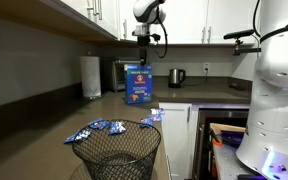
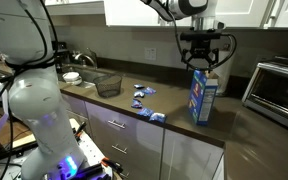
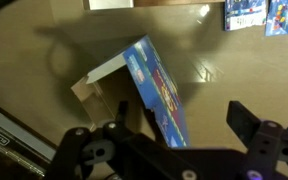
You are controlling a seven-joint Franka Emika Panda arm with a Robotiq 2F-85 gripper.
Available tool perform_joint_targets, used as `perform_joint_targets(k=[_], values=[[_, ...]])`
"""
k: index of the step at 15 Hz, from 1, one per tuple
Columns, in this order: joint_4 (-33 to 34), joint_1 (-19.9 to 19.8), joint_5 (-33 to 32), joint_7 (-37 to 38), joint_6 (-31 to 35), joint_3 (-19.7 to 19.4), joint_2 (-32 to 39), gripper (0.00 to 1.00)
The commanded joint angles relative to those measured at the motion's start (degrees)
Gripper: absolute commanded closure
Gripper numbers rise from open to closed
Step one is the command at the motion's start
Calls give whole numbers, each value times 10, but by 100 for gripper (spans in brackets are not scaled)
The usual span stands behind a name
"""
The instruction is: Slide the box to the left
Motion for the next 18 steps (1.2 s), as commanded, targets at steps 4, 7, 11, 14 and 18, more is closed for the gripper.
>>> perform_joint_targets(k=[4, 7, 11, 14, 18], values=[[4, -9, -16, -2, -7, 13, -10, 0], [9, -11, -12, -8, -2, 13, 5, 0], [13, -13, -7, -14, -3, 14, 18, 0], [12, -13, -10, -16, -1, 15, 23, 0], [15, -14, -8, -15, -5, 16, 29, 26]])
